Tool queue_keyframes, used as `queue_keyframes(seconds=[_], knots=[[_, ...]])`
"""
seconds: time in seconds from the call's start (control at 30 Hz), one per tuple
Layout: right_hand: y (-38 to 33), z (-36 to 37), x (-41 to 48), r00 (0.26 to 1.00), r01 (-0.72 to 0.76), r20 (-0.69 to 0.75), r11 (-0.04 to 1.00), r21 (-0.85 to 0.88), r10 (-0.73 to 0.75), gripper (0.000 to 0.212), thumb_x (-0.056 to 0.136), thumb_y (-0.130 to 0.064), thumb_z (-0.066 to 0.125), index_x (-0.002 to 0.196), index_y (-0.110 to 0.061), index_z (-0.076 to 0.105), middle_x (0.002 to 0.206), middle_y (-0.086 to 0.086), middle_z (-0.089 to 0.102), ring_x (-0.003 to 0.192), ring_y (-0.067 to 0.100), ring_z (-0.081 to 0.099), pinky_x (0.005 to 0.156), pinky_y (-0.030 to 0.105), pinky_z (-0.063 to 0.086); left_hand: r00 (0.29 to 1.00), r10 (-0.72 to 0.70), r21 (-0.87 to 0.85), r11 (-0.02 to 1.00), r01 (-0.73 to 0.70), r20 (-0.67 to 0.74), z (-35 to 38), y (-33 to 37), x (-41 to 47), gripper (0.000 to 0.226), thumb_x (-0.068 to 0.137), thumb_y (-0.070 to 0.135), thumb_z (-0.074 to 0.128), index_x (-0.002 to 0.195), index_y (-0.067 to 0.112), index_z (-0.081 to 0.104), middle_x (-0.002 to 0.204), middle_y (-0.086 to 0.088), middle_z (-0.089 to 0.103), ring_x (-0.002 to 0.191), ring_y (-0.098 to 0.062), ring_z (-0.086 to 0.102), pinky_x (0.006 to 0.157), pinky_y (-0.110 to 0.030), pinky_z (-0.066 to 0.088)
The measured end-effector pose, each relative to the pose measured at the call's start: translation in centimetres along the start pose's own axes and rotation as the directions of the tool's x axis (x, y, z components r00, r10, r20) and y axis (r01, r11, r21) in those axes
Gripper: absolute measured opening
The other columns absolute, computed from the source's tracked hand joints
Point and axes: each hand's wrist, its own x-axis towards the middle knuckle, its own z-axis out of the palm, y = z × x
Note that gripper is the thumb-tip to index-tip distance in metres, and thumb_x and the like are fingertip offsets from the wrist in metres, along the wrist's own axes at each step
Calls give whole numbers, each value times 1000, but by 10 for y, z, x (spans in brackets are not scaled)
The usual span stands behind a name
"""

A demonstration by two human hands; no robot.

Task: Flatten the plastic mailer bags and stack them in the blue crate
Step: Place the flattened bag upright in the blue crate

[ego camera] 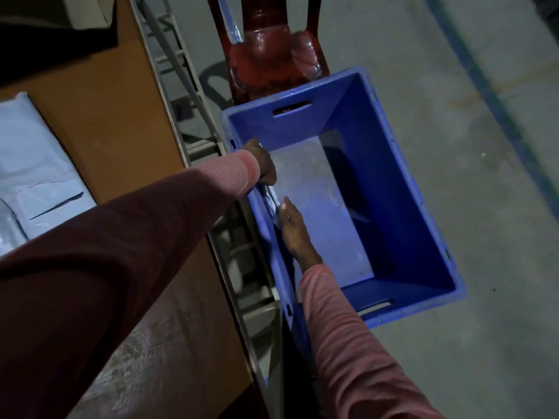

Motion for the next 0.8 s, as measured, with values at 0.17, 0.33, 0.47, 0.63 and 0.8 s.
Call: queue_keyframes(seconds=[0.17,0.33,0.47,0.63,0.8], knots=[[-8,-10,-13,997,17,-70,1000,-1,-17,94,80,-95,22,157,-42,32,166,-9,29,153,14,25,126,55,16,1000,7,23,1000,-6,-28,-15,10,-54,58,103,35,37,161,35,32,168,0,32,157,-23,25,126,-54,1],[-60,-25,-65,955,204,-184,965,-166,-234,76,94,-82,22,155,-39,36,163,-9,35,152,16,27,124,55,17,864,-154,-333,943,-17,-480,-17,24,-152,52,108,44,39,158,30,39,155,-7,51,144,-27,45,122,-52,16],[-99,-5,-139,826,450,-199,830,-330,-527,54,105,-60,37,152,-34,42,156,-10,43,146,13,32,117,50,33,501,-359,-496,852,-169,-787,47,42,-262,50,104,42,40,148,22,53,143,-6,59,138,-28,49,116,-49,23],[-135,56,-229,711,544,-149,672,-503,-688,49,105,-57,44,149,-36,45,153,-9,43,143,14,33,111,56,37,361,-599,-670,734,-108,-715,151,56,-372,45,105,39,50,147,22,49,148,-6,51,138,-28,43,110,-50,34],[-149,140,-292,670,574,-97,597,-561,-736,42,104,-55,45,142,-38,53,150,-8,45,140,17,35,109,62,36,281,-728,-767,640,-45,-625,250,55,-443,47,103,39,54,146,23,51,145,-5,55,135,-28,44,104,-52,39]])
